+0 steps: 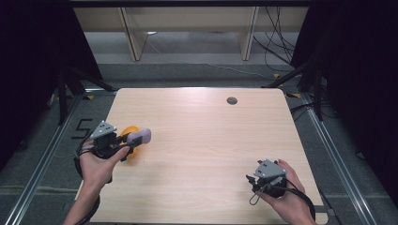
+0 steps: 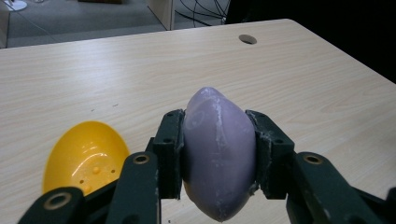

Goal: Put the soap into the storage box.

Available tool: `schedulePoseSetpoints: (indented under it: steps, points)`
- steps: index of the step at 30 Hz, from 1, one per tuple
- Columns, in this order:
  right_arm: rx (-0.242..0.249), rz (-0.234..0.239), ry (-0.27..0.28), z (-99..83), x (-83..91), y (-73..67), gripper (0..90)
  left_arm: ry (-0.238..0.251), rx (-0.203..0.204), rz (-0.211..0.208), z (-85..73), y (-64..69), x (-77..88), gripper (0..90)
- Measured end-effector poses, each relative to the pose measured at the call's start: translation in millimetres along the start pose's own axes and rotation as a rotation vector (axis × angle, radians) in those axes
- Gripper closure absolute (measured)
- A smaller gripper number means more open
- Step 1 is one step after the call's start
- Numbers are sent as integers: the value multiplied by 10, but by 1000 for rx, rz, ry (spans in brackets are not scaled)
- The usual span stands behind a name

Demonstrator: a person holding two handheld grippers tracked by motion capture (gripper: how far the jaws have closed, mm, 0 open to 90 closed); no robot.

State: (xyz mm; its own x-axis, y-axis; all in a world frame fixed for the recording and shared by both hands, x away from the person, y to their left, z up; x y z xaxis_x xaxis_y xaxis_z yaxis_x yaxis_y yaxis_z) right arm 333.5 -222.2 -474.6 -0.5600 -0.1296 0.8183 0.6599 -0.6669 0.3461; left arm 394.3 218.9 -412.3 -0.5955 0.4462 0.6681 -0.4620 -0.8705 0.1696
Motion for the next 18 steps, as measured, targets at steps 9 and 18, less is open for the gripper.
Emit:
schedulePoseSetpoints:
  steps: [9,18]
  points:
    - [0,0,1,2,2,1,374,9,18,39,-11,-83,5,588]
    - [10,-1,5,4,-2,6,374,19,32,67,-5,-163,14,587]
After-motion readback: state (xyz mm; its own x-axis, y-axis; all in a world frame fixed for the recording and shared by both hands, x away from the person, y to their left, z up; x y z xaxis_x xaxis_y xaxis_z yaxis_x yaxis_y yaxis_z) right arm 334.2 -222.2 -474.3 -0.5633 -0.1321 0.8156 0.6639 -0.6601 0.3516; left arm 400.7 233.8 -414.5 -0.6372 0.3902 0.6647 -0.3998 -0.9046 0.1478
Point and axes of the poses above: each handheld gripper's, and its own axes: x roughly backward along the jaws, z roughly out of its top, y roughly to its right, the point moved 4 cm from there along -x, roughly forward along the jaws, and after that the axes turned 14 degrees about -y, right-handed, at the moved point
